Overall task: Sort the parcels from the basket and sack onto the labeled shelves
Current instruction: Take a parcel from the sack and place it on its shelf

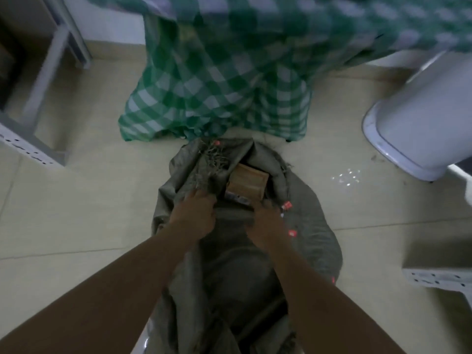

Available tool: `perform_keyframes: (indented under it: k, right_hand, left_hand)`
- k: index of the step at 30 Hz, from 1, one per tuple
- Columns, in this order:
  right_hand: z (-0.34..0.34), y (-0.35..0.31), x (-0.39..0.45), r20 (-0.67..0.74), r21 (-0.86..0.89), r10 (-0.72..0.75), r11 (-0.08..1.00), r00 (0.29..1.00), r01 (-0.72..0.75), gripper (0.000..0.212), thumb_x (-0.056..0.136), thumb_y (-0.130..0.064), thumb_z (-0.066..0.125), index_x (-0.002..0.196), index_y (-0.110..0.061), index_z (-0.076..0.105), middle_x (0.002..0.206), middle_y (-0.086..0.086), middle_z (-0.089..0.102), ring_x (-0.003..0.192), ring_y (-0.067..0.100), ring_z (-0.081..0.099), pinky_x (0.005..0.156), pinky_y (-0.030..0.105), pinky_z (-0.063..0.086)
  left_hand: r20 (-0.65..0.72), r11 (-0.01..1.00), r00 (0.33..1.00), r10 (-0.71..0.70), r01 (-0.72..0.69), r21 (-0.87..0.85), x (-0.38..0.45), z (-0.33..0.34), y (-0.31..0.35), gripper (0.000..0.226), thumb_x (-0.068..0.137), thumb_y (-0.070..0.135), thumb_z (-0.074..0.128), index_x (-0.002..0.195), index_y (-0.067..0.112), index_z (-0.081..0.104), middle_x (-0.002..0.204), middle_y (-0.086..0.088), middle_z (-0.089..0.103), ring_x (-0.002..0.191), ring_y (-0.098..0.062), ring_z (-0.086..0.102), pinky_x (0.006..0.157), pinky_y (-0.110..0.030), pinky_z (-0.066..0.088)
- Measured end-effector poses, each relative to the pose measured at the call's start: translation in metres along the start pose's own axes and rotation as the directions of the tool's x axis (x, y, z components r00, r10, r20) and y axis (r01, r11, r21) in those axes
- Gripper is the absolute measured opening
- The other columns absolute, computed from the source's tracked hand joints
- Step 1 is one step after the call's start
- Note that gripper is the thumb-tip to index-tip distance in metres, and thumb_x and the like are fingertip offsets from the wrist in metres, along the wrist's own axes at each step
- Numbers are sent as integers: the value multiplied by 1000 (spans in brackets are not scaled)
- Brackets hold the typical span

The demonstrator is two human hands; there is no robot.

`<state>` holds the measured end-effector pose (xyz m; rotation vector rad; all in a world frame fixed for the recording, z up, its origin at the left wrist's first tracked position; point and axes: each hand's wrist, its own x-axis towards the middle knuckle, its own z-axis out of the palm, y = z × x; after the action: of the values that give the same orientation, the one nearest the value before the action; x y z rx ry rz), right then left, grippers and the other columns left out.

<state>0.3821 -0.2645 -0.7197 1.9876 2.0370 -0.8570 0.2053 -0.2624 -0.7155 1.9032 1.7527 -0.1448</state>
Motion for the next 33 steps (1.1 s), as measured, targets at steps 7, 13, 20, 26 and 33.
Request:
perform_keyframes:
  k: [7,13,20,26,33]
  right_hand:
    - [33,29,129,-249,-262,-94,965,964,26,106,80,-55,69,155,-23,2,160,7,6,147,30,4,117,54,7]
    - [59,43,119,-495,-283,-178,958,850,36,101,65,-57,78,144,-19,29,144,10,34,134,32,27,114,51,18]
    - [58,63,35,-607,365,-153,818,780,445,94,58,-36,90,133,-46,33,136,-12,37,127,7,32,107,34,32]
    - [58,58,-9,-536,702,-92,503,839,504,95,60,-7,91,125,-47,33,132,-22,47,119,-13,48,101,15,44]
    - [53,62,-26,-131,990,-229,17,965,138,110,43,-65,89,140,-41,43,140,-3,56,127,24,55,99,54,49]
  left_hand:
    - [-223,969,953,207,-168,180,98,46,-14,42,94,23,44,136,28,45,147,2,35,136,-23,27,110,-39,16]
    - [-415,947,909,37,-165,-277,83,66,-23,30,91,14,47,118,26,51,128,4,50,126,-18,40,105,-35,14]
    - [-409,738,910,-66,-232,-634,46,55,-27,21,100,39,45,113,28,56,115,7,55,112,-13,50,96,-24,31]
    - [174,328,974,142,119,-937,15,31,-2,56,76,71,42,111,32,63,120,6,65,111,-15,59,96,-36,45]
    - [23,264,990,141,-15,-964,0,40,-2,51,75,44,64,121,24,58,109,0,71,93,-5,69,74,-17,54]
